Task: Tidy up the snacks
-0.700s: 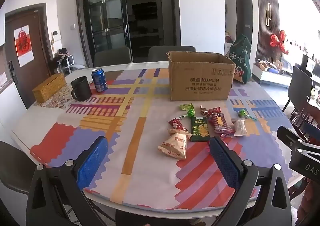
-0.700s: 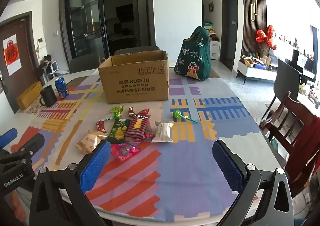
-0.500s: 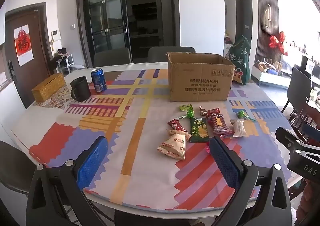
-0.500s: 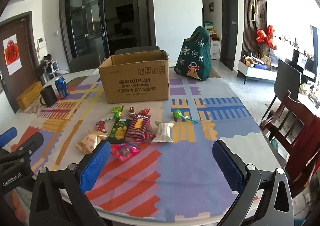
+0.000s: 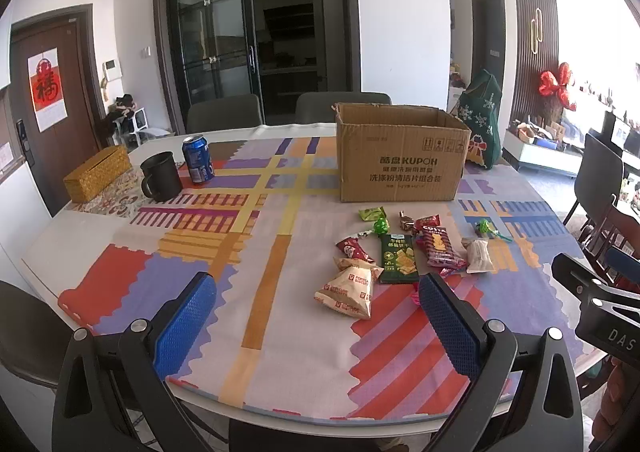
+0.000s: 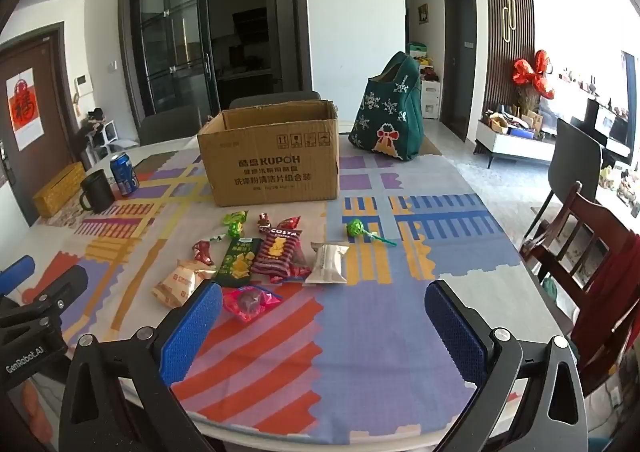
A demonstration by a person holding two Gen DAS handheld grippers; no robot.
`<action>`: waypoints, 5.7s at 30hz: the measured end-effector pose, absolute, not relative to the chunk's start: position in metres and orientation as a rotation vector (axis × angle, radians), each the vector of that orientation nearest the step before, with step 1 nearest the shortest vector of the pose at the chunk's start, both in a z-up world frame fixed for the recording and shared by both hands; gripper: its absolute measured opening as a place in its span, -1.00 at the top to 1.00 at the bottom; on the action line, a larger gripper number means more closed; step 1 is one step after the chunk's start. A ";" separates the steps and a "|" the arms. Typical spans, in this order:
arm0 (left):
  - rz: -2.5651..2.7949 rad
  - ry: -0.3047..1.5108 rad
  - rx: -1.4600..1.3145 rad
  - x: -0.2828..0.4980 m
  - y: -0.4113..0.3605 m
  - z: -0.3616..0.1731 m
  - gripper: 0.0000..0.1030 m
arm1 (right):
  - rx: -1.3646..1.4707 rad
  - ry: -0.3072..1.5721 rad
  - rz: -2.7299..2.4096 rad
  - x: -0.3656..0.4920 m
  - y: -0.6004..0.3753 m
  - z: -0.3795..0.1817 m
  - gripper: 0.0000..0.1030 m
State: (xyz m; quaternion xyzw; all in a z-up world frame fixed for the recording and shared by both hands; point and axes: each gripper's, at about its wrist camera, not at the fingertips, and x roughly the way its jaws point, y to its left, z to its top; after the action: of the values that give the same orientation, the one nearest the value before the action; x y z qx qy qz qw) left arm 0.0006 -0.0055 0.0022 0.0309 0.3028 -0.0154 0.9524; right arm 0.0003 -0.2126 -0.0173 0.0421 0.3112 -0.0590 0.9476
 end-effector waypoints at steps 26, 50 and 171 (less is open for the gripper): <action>-0.033 0.612 0.061 0.000 -0.003 0.002 -1.00 | 0.086 0.633 -0.119 0.000 -0.213 -0.017 -0.99; -0.034 0.609 0.061 -0.001 -0.003 0.002 -1.00 | 0.086 0.634 -0.119 0.002 -0.211 -0.017 -0.99; -0.291 0.728 0.064 0.179 -0.051 0.006 0.29 | 0.175 0.767 0.100 0.165 -0.210 -0.027 0.23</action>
State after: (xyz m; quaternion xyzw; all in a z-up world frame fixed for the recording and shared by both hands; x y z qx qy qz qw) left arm 0.1791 -0.0513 0.0056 0.0311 0.3547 -0.1419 0.9236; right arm 0.1653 -0.2096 -0.0274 0.0854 0.3735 0.0486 0.9224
